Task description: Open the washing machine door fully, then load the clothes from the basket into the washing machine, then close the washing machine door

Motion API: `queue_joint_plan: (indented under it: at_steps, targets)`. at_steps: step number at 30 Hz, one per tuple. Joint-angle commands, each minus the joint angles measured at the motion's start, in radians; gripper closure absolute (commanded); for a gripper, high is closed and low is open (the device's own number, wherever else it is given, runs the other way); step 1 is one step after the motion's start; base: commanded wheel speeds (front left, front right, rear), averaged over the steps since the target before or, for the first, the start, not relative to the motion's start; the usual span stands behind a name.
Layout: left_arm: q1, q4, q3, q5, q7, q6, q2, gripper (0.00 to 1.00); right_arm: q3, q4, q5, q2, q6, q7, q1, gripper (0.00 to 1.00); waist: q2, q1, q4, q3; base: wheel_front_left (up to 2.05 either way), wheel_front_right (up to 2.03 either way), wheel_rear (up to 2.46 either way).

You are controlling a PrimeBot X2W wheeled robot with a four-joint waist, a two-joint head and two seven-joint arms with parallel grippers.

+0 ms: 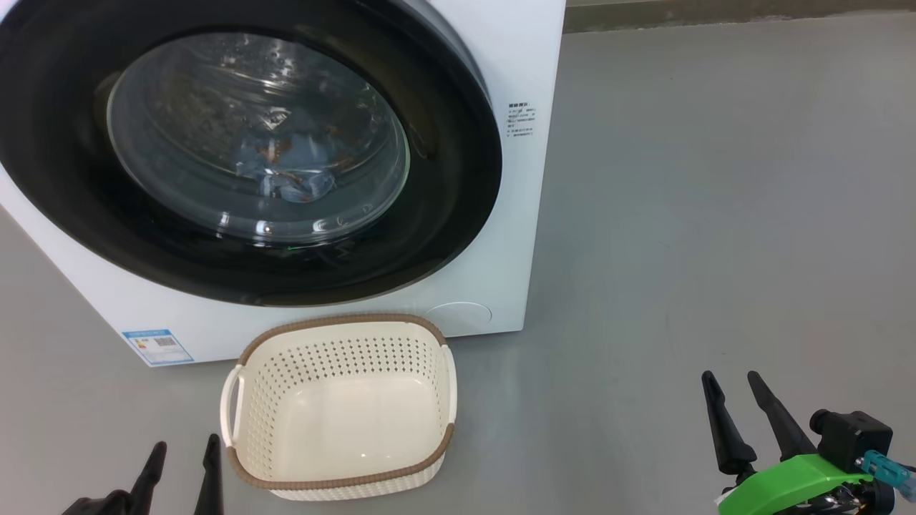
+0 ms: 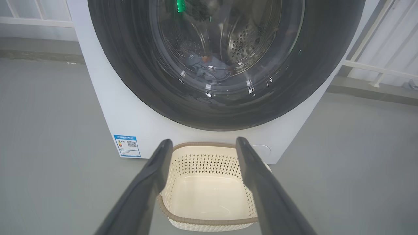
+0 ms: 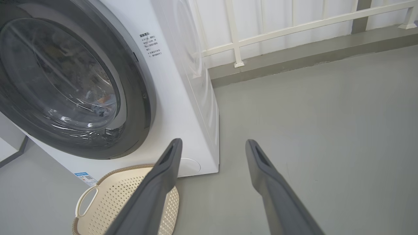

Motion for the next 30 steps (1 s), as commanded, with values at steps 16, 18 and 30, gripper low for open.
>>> queue_joint_plan:
  at_steps: [16,18,30]
  targets:
    - [-0.027,-0.036,0.040,0.024,-0.006,-0.003,0.014,0.00,0.021,-0.032,-0.020,0.001,-0.002,-0.005,-0.020,0.00,0.0000,0.0000,0.004,0.016,0.00,0.00,0.00]
    - [-0.027,-0.038,0.042,0.027,-0.006,-0.003,0.013,0.00,0.020,-0.032,-0.020,0.002,-0.002,-0.005,-0.020,0.00,0.0000,0.0000,0.004,0.015,0.00,0.00,0.00]
    - [0.005,0.068,-0.016,-0.004,0.008,0.000,-0.067,1.00,0.008,0.078,0.016,0.044,0.000,0.008,0.037,1.00,0.0000,0.0002,0.005,0.015,0.00,0.00,0.00]
